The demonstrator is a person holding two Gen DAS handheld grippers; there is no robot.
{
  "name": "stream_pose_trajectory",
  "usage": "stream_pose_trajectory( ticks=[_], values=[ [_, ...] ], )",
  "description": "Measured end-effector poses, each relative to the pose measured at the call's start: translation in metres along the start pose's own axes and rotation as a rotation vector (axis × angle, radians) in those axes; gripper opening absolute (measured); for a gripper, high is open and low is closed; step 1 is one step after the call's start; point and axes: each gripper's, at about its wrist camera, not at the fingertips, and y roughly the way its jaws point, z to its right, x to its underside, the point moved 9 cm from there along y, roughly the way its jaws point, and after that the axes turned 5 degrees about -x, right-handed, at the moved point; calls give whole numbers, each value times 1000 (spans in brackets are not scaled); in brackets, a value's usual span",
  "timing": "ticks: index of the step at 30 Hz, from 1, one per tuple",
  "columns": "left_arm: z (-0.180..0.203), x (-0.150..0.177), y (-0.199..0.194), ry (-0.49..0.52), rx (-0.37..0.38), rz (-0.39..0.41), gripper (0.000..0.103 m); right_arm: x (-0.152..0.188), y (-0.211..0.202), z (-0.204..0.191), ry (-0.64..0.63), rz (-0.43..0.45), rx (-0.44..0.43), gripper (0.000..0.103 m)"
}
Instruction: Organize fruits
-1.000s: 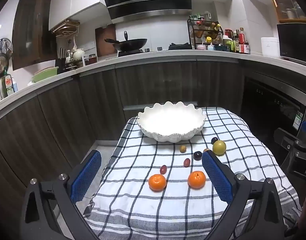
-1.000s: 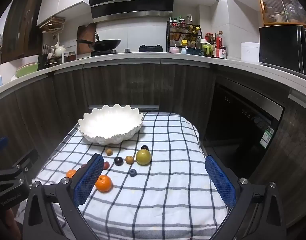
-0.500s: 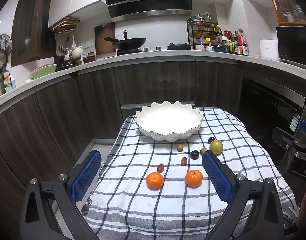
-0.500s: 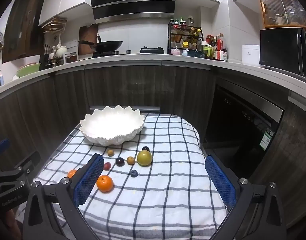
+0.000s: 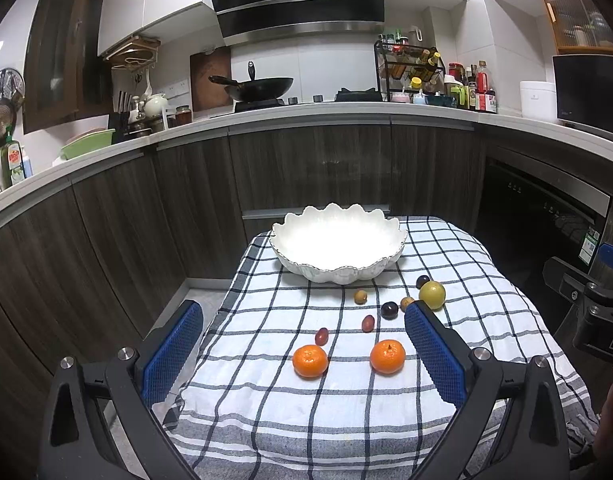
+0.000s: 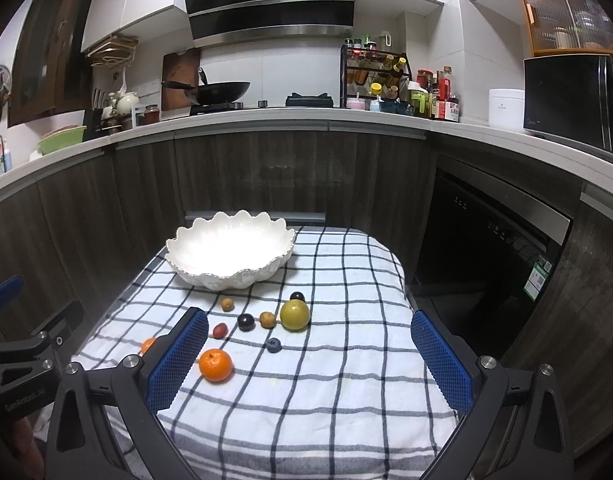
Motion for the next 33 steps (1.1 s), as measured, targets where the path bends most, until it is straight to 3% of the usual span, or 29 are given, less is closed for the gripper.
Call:
stream_pose_trajectory(
  ticks=[33],
  values=[
    [5, 0, -5, -3, 44, -1, 103, -3, -3, -7, 12, 3, -6, 103]
  ],
)
